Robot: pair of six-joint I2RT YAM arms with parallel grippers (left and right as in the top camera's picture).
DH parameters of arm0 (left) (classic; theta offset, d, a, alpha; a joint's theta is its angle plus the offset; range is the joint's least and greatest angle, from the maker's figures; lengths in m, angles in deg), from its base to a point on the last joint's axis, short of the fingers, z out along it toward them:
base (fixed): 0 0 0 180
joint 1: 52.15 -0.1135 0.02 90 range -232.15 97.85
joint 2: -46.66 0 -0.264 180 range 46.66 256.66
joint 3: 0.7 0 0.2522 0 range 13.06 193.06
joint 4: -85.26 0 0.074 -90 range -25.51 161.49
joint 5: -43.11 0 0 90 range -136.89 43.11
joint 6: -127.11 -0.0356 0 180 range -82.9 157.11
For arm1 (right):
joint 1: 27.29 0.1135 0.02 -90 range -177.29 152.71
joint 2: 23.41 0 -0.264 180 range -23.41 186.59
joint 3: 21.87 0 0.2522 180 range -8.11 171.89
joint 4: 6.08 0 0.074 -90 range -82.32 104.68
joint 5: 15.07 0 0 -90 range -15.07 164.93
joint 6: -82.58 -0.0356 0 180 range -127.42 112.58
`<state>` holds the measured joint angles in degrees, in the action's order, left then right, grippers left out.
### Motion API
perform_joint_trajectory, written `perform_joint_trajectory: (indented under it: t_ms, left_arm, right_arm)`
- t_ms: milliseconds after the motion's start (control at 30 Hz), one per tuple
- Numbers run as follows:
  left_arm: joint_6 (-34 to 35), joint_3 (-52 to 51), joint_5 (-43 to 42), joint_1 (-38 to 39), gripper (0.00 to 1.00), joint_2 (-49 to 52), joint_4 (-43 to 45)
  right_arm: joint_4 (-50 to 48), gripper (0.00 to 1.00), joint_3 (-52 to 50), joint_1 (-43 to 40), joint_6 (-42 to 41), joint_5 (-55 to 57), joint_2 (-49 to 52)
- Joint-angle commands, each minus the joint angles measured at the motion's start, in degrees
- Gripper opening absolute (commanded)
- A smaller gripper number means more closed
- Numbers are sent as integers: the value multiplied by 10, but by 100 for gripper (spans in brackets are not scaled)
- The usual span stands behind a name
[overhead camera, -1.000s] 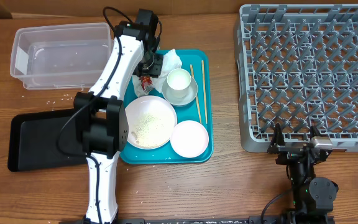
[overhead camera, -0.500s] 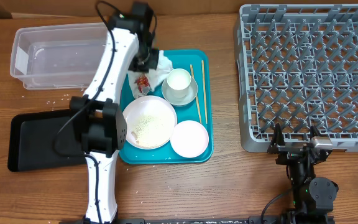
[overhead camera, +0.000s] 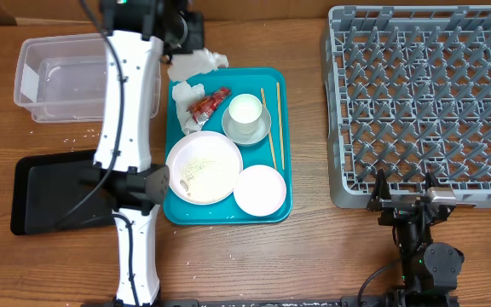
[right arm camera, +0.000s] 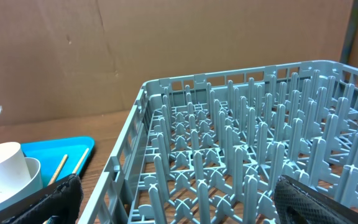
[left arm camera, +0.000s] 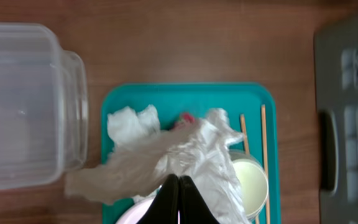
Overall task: Sort waste into correct bins and load items into the dishwasher
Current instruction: 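Carry the tissue left and release it into the clear bin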
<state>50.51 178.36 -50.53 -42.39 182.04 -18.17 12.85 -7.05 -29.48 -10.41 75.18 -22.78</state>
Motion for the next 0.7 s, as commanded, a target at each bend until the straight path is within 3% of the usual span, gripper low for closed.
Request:
perform_joint_trajectory:
  t_ms: [0, 100, 200, 333, 367, 467, 500, 667]
  left_arm:
    - [61, 29, 13, -54, 4, -6, 24]
    - [88, 28, 19, -92, 4, -5, 53]
    - [145, 25, 87, -141, 4, -5, 72]
    - [164, 13, 114, -176, 5, -2, 89]
    - [165, 11, 112, -182, 16, -1, 90]
    - [165, 3, 110, -192, 89, 3, 89]
    - [164, -2, 110, -192, 100, 3, 90]
    - [151, -3, 29, -190, 100, 3, 74]
  right_arm:
    - [-4, 100, -6, 3, 0, 1, -5]
    - [-3, 100, -6, 3, 0, 0, -5]
    - [-3, 100, -6, 3, 0, 1, -5]
    - [-4, 100, -6, 3, 0, 1, -5]
    - [-4, 100, -6, 3, 0, 1, -5]
    - [-3, 100, -6, 3, 0, 1, -5]
    - [-3, 100, -6, 3, 0, 1, -5]
    - [-4, 100, -6, 3, 0, 0, -5]
